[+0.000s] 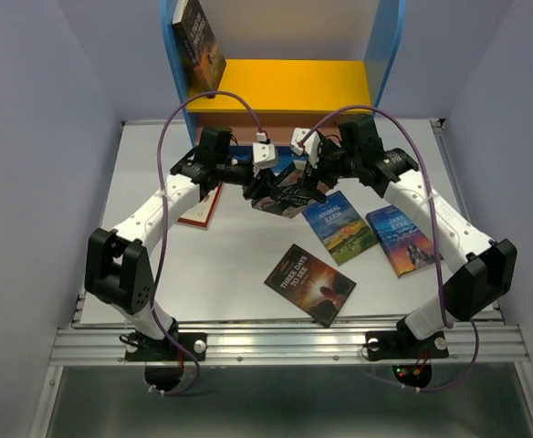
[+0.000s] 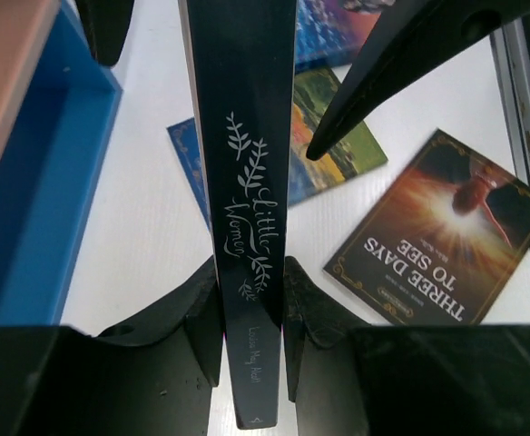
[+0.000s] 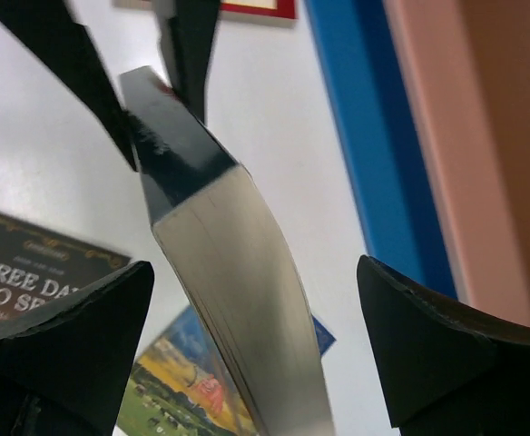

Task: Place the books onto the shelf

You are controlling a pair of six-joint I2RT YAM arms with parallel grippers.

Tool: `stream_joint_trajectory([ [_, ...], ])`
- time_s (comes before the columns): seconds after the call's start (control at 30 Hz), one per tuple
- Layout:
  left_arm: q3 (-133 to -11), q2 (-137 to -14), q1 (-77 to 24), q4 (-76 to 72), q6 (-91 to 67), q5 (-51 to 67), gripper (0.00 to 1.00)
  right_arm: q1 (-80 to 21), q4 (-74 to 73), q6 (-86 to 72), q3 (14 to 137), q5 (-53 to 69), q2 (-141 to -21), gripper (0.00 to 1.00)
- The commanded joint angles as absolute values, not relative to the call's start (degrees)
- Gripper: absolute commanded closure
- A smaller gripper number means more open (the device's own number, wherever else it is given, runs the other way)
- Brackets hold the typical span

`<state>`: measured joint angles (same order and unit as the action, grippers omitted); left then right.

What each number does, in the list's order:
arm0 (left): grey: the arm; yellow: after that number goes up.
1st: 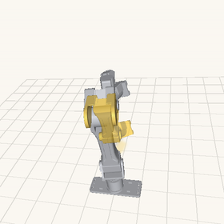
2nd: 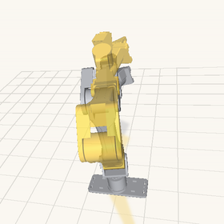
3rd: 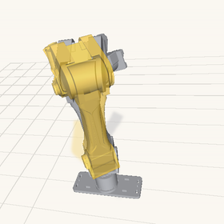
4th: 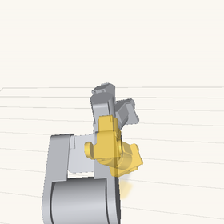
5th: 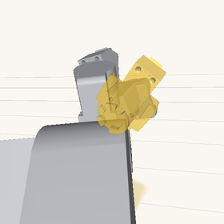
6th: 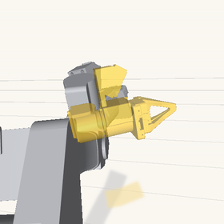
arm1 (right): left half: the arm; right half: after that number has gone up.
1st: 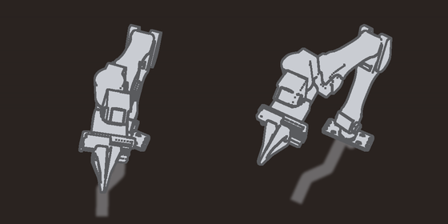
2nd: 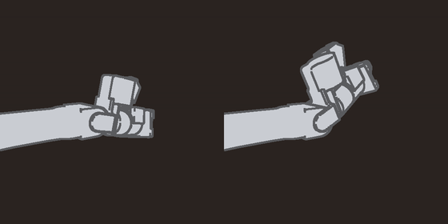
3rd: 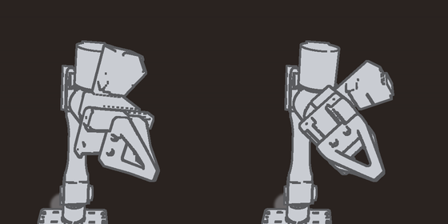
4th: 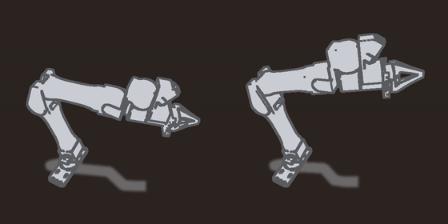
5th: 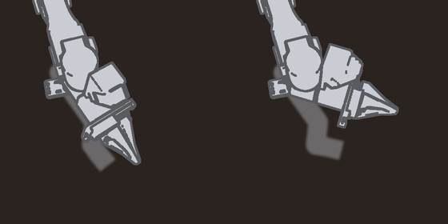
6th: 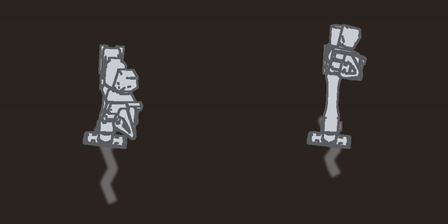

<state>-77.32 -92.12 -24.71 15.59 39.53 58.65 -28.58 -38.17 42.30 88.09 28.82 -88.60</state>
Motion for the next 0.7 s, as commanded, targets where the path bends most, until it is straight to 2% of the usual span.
stream_joint_trajectory([
  [0.0, -74.29, -86.49, -24.87, -5.57, 24.45, 56.00, 1.00, -28.83, -25.52, 35.78, 86.93, 16.83, -84.21, 0.00],
  [0.2, -67.86, -80.34, -24.87, -20.10, 12.66, 45.89, 1.00, -28.83, -9.97, 25.23, 82.36, 2.30, -75.95, 0.00],
  [0.4, -65.74, -74.37, -24.87, -25.83, 6.25, 33.59, 1.00, -28.83, 6.30, 14.60, 74.54, -8.16, -62.43, 0.00],
  [0.67, -74.34, -74.09, -24.87, -29.62, 1.06, 22.86, 1.00, -28.83, 6.68, 10.55, 70.32, -10.71, -58.09, 0.00],
])
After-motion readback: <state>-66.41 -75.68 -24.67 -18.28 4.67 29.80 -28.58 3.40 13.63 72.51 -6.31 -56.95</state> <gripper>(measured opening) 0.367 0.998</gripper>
